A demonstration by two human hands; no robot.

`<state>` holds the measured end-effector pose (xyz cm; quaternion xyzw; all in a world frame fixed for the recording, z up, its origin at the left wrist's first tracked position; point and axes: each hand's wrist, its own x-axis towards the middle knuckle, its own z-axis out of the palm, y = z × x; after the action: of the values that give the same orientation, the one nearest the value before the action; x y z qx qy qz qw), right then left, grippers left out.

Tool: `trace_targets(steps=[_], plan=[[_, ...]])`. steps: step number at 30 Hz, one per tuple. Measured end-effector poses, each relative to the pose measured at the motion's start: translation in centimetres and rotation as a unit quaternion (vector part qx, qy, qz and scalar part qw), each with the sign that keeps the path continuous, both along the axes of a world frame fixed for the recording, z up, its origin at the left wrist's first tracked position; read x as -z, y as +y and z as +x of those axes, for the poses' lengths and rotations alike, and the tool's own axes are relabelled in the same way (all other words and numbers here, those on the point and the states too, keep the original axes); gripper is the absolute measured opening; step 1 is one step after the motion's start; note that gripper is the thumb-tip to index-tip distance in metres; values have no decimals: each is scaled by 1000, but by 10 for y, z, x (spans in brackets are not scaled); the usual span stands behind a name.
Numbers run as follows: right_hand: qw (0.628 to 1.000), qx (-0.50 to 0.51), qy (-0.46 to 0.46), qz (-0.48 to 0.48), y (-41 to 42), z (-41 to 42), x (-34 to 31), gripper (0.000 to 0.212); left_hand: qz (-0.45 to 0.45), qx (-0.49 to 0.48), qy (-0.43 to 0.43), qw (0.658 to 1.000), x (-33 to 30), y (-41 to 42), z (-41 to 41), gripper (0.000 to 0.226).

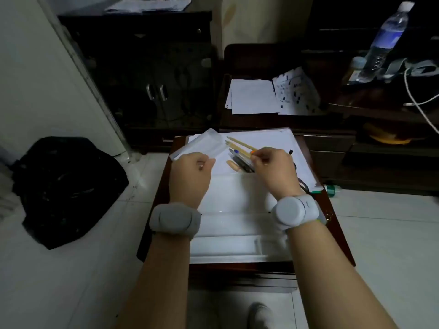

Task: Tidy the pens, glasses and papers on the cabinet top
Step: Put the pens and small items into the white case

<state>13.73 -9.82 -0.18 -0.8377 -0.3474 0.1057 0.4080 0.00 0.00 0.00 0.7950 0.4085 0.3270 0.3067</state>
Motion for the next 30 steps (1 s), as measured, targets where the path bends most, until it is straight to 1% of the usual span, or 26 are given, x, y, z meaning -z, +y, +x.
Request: trace_targets(steps=[2, 5, 7, 9, 14, 19, 22, 24, 25, 27, 30], plan=[[1000, 23, -7, 9, -5, 4, 2, 17, -22, 33, 12, 999, -3, 4, 11, 24], [999, 12, -26, -16, -4, 5, 8, 18, -53, 80, 69, 993, -7, 8, 20, 32], [998, -8, -33, -52, 6, 7, 8, 18, -55, 72, 87, 992, -3, 11, 14, 33], [994, -21, -44, -100, 17, 9, 7, 16, -51, 52, 86, 994, 2, 14, 6, 33], [967, -36, -73, -240, 45, 19, 7, 20, -48, 30, 86, 995, 3, 16, -1, 31], [955, -46, -83, -282, 60, 25, 11, 24, -26, 26, 81, 996, 6, 17, 0, 30], [953, -63, -61, -288, 62, 22, 9, 36, -24, 23, 72, 997, 8, 17, 1, 28], [954, -62, -56, -287, 62, 19, 9, 37, -21, 26, 73, 997, 9, 16, 0, 27], [957, -58, -61, -276, 61, 18, 9, 34, -22, 29, 70, 997, 8, 15, 0, 26], [969, -37, -66, -236, 60, 17, 7, 23, -23, 29, 64, 997, 7, 14, 0, 24], [989, -14, -51, -139, 59, 16, -2, 20, -18, 20, 53, 998, 3, 12, 1, 22]])
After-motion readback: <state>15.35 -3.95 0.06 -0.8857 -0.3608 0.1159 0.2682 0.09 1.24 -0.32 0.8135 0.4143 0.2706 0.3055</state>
